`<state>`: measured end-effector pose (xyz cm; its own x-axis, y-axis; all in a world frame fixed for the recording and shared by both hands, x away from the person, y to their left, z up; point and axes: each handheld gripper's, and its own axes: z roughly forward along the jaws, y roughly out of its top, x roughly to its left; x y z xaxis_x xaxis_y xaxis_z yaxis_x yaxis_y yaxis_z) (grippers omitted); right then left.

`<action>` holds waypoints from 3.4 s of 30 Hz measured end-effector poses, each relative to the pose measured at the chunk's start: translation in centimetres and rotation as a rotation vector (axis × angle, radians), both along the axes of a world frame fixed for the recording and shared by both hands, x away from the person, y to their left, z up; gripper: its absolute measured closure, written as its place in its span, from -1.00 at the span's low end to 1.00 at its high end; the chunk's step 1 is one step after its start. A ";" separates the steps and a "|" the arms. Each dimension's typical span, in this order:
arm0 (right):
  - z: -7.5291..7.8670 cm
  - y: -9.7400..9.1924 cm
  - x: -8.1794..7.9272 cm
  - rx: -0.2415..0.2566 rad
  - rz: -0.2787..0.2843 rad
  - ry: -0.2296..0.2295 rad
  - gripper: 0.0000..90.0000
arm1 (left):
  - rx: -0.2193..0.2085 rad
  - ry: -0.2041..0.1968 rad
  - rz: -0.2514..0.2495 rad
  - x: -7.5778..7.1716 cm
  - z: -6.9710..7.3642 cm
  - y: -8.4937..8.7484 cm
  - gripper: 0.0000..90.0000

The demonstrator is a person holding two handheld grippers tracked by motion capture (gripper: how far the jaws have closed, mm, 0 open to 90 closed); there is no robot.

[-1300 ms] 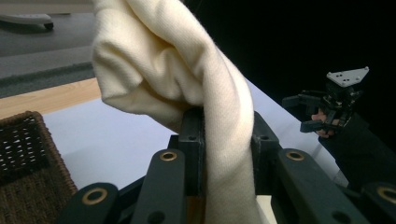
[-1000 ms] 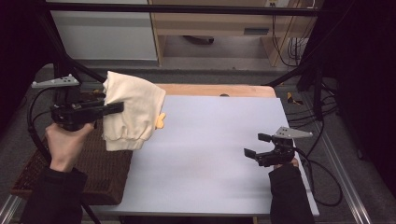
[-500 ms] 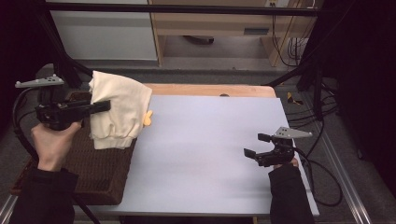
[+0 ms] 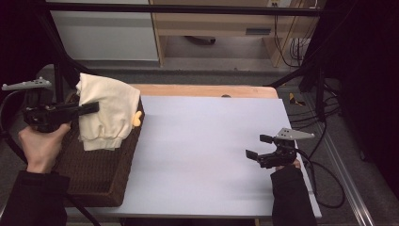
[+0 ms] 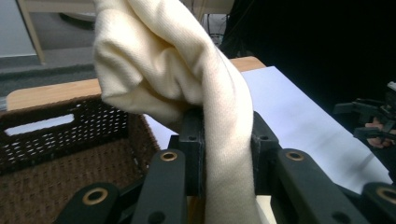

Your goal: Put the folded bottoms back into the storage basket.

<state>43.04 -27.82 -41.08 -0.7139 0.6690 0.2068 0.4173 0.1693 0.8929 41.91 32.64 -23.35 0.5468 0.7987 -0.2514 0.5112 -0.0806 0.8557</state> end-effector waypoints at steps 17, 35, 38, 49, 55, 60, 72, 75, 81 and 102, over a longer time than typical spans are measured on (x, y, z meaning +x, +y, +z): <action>0.0 0.0 0.0 -0.002 0.000 0.003 -0.92 | 0.013 0.012 0.054 -0.5 -0.7 2.3 0.60; -0.1 0.0 0.1 -0.005 0.001 0.005 -0.92 | 0.005 0.072 0.107 -0.9 -3.6 5.3 0.60; -0.1 0.1 0.1 -0.006 0.000 0.008 -0.92 | 0.007 0.082 0.109 -0.8 -4.2 5.5 0.60; -0.1 0.1 0.1 -0.007 -0.001 0.008 -0.92 | 0.014 0.135 0.132 -0.2 -6.7 6.4 0.60; -0.1 0.1 0.1 -0.006 -0.001 0.008 -0.92 | 0.023 0.161 0.134 0.3 -7.8 6.3 0.60; -0.1 0.1 0.1 -0.006 -0.001 0.009 -0.92 | 0.028 0.188 0.137 0.7 -8.8 6.3 0.60; -0.1 0.0 0.1 -0.006 0.000 0.006 -0.92 | 0.048 0.233 0.129 1.4 -10.6 5.5 0.60; -0.1 0.1 0.1 -0.007 0.000 0.008 -0.92 | 0.048 0.244 0.125 1.5 -11.1 5.5 0.60; -0.1 0.1 0.1 -0.007 0.000 0.009 -0.92 | 0.053 0.265 0.125 1.9 -12.1 5.3 0.60; -0.1 0.1 0.1 -0.006 0.001 0.008 -0.92 | 0.179 0.301 0.197 2.7 -13.9 5.3 0.52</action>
<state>43.11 -27.75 -41.21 -0.7128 0.6699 0.2079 0.4239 0.1752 0.8886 44.66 37.91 -37.27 0.3016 0.9266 -0.2244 0.7574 -0.0898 0.6468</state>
